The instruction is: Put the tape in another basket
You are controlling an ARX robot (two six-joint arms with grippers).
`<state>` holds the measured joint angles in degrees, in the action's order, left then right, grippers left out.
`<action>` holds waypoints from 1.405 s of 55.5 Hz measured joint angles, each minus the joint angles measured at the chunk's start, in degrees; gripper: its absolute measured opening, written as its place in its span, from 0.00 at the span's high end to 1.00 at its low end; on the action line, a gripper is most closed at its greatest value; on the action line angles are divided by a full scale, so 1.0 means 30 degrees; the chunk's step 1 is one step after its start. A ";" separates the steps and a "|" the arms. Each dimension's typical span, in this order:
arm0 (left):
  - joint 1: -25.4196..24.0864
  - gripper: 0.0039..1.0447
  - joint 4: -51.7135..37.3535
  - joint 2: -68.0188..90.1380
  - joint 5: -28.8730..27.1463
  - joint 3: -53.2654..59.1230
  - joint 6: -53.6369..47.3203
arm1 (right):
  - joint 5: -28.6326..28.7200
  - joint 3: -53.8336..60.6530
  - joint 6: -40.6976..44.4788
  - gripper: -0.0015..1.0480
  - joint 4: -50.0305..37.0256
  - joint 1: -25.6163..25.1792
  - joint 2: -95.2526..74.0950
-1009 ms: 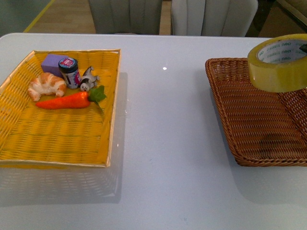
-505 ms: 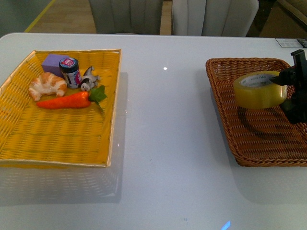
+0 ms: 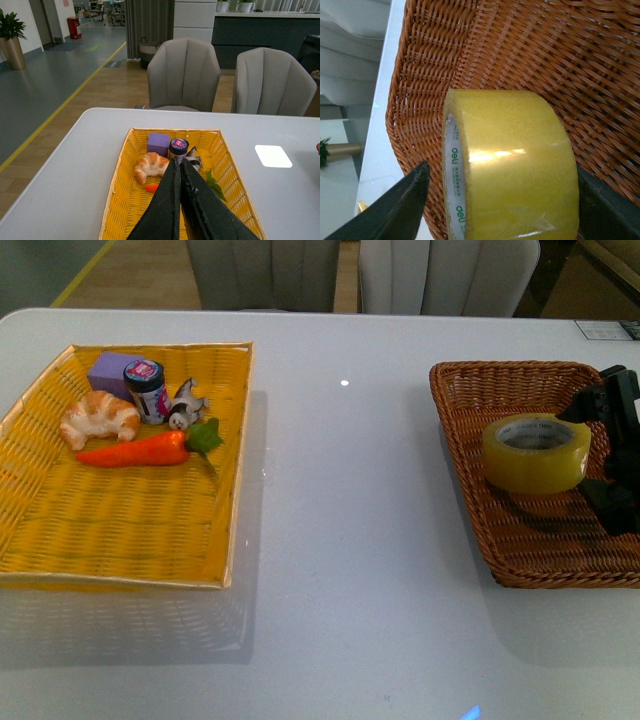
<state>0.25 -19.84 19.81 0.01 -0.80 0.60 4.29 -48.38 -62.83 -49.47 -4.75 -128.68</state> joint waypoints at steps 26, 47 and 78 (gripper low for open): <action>0.0000 0.99 0.2761 -0.2783 0.0000 0.0000 0.0000 | -0.0831 0.6921 0.5748 0.09 0.3228 -0.1107 1.2291; -0.0007 0.99 0.6615 -0.6288 -0.0022 -0.0007 -0.0007 | 0.1144 1.3551 1.9307 0.55 0.3818 -0.1209 2.7547; -0.0007 0.99 0.6615 -0.6309 0.0000 -0.0007 -0.0007 | -0.1421 1.5693 2.0830 0.98 0.6645 0.1530 3.2880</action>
<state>0.23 0.01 0.89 0.01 -0.82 0.58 0.03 -1.30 -0.34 -29.54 -0.16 -30.04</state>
